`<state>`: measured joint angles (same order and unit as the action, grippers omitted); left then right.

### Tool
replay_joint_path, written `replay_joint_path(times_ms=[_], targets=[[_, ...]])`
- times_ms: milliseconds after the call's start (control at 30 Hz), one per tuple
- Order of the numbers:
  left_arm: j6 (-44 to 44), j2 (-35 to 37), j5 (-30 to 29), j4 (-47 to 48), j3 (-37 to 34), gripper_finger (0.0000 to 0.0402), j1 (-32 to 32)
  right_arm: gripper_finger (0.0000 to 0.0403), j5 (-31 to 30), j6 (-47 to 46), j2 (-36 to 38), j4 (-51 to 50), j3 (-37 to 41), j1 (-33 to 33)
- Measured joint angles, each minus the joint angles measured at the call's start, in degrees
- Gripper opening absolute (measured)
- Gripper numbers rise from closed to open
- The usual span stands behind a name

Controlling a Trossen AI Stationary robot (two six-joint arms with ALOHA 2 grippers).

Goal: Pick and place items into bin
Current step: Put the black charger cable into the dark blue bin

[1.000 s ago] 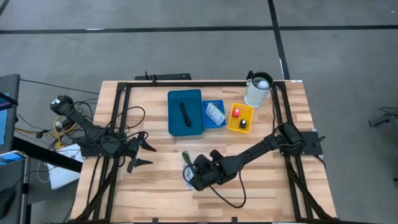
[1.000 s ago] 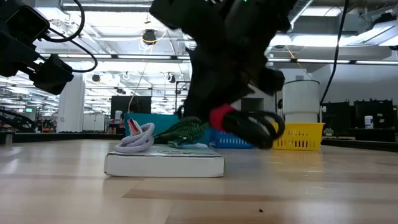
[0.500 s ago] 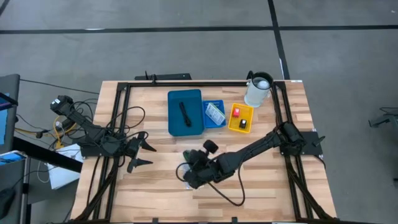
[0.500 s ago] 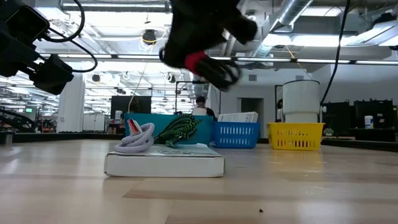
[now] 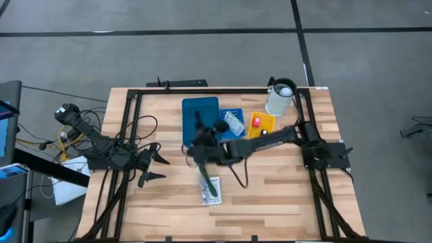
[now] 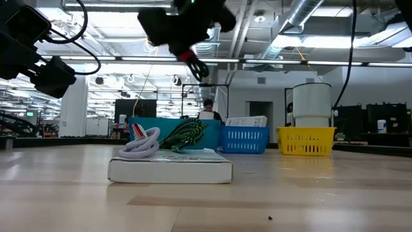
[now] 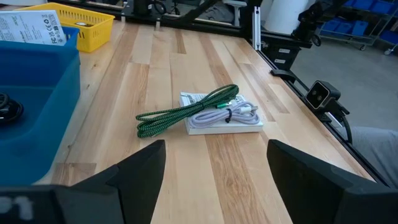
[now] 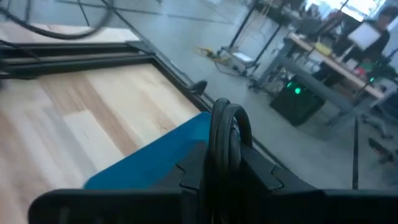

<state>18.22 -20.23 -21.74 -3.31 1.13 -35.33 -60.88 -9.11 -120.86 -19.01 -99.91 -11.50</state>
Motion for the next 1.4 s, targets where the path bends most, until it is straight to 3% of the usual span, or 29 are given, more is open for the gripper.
replay_joint_path(times_ms=[267, 500, 800, 1067, 1400], targets=[[0.0, 0.0, 0.0, 0.0, 0.0, 0.0270, 0.0, 0.0053, 12.2, 0.2, -0.8, 2.6, 0.0, 8.4], [0.0, 0.0, 0.0, 0.0, 0.0, 0.0270, 0.0, 0.0077, 14.5, -1.4, -2.1, 5.3, -0.1, 11.3], [0.0, 0.0, 0.0, 0.0, 0.0, 0.0270, 0.0, 0.0155, 14.8, -2.9, -3.5, 3.3, 0.1, 11.2], [0.0, 0.0, 0.0, 0.0, 0.0, 0.0270, 0.0, 0.0204, 14.6, -7.5, -3.4, -3.3, 0.0, 7.6], [0.0, 0.0, 0.0, 0.0, 0.0, 0.0270, 0.0, 0.0194, 16.9, -23.2, -3.3, -15.1, 0.0, -3.2]])
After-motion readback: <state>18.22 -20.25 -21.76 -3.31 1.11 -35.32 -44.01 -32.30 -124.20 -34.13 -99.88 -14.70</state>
